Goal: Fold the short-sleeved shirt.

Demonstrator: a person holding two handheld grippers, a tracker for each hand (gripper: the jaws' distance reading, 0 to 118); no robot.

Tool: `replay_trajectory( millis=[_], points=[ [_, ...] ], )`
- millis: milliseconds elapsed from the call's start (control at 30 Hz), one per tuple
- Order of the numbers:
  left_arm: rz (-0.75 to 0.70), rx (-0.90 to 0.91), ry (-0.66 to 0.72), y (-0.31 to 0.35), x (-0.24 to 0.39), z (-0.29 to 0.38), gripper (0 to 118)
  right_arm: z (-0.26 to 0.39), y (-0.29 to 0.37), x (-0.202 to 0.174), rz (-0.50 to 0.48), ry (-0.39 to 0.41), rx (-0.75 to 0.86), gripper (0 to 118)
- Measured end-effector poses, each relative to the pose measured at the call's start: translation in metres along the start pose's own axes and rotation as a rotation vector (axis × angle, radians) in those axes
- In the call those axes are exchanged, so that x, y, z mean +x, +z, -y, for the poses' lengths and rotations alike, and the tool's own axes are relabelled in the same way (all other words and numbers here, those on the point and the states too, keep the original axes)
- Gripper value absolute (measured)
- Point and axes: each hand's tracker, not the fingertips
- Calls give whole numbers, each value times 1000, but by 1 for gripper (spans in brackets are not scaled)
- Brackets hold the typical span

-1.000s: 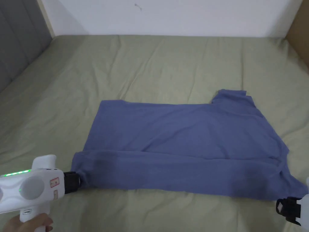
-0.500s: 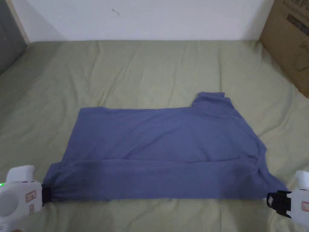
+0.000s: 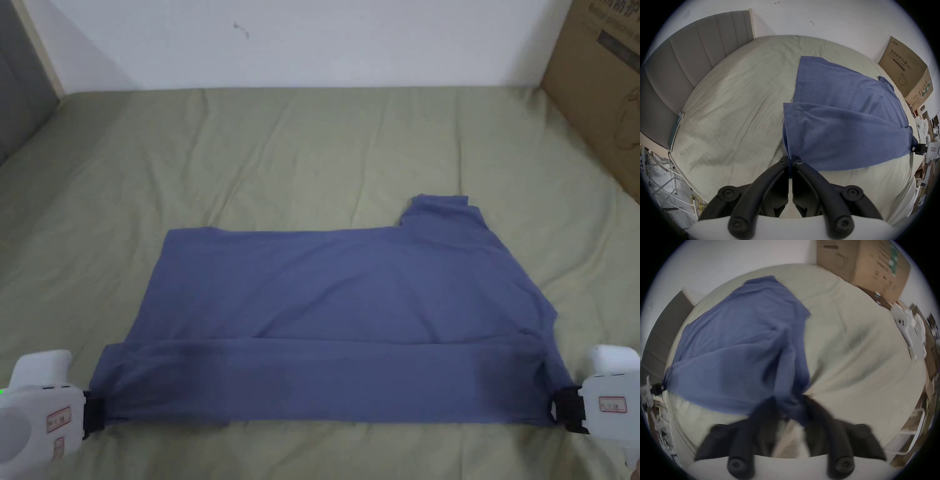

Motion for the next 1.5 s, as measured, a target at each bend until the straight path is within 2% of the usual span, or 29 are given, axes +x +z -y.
replay_trajectory(
  millis=[67, 133, 233, 400, 500, 567, 633, 667, 700, 733, 767, 800, 900, 933, 967, 1000, 1033, 1067, 1100, 1133, 1200, 1367, 1500],
  points=[
    [1, -4, -9, 1, 0, -1, 1, 0, 0, -6, 49, 15, -11, 10],
    [6, -2, -18, 6, -2, -3, 1, 1, 8, -7, 52, -2, 2, 9],
    [12, 5, -41, 19, -6, -3, 1, 3, 28, -4, 18, -37, 25, 9],
    [-18, 4, -66, 40, -12, 13, 1, 29, 74, -9, 7, -25, 44, 9],
    [-48, -18, -81, 47, -15, 38, 1, 64, 81, -8, -11, -108, 4, 9],
    [-62, -35, -82, 46, -17, 55, 1, 90, 80, -10, -19, -95, 14, 9],
    [-57, -39, -73, 36, -23, 66, 4, 105, 72, -16, 3, -36, 13, 9],
    [-56, -37, -54, 33, -23, 68, 13, 109, 59, -9, 17, -25, 18, 10],
    [-104, -63, -46, 31, -21, 68, 32, 109, 55, -9, 31, -26, 9, 15],
    [-139, -71, -53, 30, -21, 68, 68, 106, 53, -10, 71, -41, -13, 42],
    [-128, -60, -54, 28, -23, 66, 91, 104, 53, -12, 122, -51, -25, 74],
    [-117, -41, -51, 33, -24, 63, 100, 100, 54, -11, 124, -55, -11, 95],
    [-9, 20, -7, 56, -20, 46, 98, 85, 76, -16, 55, -50, 91, 97],
    [23, 38, 2, 61, -18, 40, 93, 79, 83, -16, 38, -50, 110, 97],
    [47, 70, 10, 66, -15, 35, 82, 74, 88, -19, 16, -50, 128, 95],
    [69, 98, 19, 71, -10, 31, 61, 69, 93, -22, -4, -54, 147, 90],
    [79, 120, 18, 77, -1, 28, 28, 65, 97, -25, -27, -50, 174, 67],
    [74, 143, 12, 78, 6, 26, 6, 62, 101, -30, -29, -46, 198, 36],
    [65, 162, 4, 76, 14, 25, 2, 60, 101, -35, -20, -41, 211, 8],
    [56, 158, -2, 74, 19, 25, 0, 60, 98, -39, -33, -26, 218, 5],
    [81, 153, 2, 62, 29, 25, 0, 60, 90, -46, -63, -35, 186, 0],
    [80, 97, -47, 40, 51, 21, 0, 52, 63, -48, -91, -107, 143, 0],
    [99, 82, -62, 30, 56, 6, 0, 11, 57, -41, -128, -121, 165, 0]
  ],
)
